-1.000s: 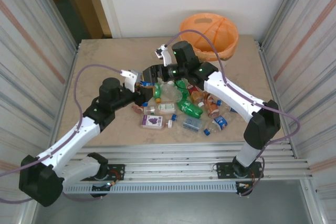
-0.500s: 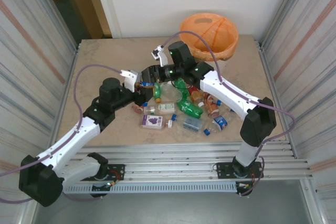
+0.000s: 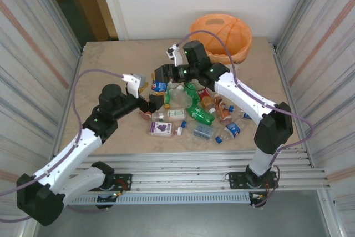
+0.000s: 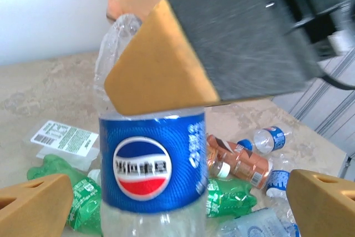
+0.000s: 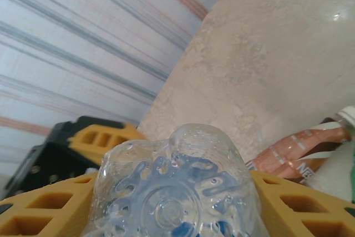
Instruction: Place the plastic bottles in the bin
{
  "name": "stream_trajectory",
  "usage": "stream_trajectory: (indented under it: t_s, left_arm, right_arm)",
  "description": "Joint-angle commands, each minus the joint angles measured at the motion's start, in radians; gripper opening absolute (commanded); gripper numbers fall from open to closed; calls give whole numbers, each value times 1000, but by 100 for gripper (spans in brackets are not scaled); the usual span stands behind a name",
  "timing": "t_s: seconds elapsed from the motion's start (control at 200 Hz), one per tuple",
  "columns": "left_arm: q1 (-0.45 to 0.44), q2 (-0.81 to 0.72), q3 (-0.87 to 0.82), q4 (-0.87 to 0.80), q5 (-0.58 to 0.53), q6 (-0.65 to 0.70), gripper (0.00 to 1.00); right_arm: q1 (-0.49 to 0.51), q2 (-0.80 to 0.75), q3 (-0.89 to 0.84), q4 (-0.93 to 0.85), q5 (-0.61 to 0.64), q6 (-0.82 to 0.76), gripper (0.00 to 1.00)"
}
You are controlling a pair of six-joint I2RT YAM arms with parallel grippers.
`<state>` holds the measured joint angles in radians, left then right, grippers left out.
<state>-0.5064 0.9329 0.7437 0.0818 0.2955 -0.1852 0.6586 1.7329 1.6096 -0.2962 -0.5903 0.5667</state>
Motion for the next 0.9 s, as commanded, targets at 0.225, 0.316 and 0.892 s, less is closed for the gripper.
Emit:
stream_trajectory:
  t_s: [0.225, 0.316, 0.892]
  left_arm:
    - [-6, -155, -13, -98, -161, -18, 99]
    - [-6, -198, -30, -113, -234, -18, 99]
    - [36, -252, -71, -173, -451, -68, 99]
  right_arm:
    - [-151, -56, 274, -134, 15, -59, 35]
    - [-196, -56, 354, -143, 27, -58, 33]
    - [-458, 51, 654, -213, 217, -97, 32]
